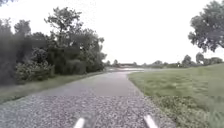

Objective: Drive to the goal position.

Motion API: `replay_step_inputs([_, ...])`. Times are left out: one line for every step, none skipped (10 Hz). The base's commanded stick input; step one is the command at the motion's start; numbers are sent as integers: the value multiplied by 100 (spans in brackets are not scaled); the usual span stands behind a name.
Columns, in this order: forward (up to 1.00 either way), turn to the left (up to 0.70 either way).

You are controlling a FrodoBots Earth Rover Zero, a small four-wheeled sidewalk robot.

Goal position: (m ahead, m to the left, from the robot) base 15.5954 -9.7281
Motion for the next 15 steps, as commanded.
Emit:
replay_step_inputs([85, 0])
replay_step_inputs([85, 0])
replay_step_inputs([85, 0])
replay_step_inputs([85, 0])
replay_step_inputs([85, 0])
replay_step_inputs([85, 0])
replay_step_inputs([85, 0])
replay_step_inputs([85, 0])
replay_step_inputs([85, 0])
replay_step_inputs([85, 0])
replay_step_inputs([85, 0])
replay_step_inputs([85, 0])
replay_step_inputs([85, 0])
replay_step_inputs([85, 0])
replay_step_inputs([85, 0])
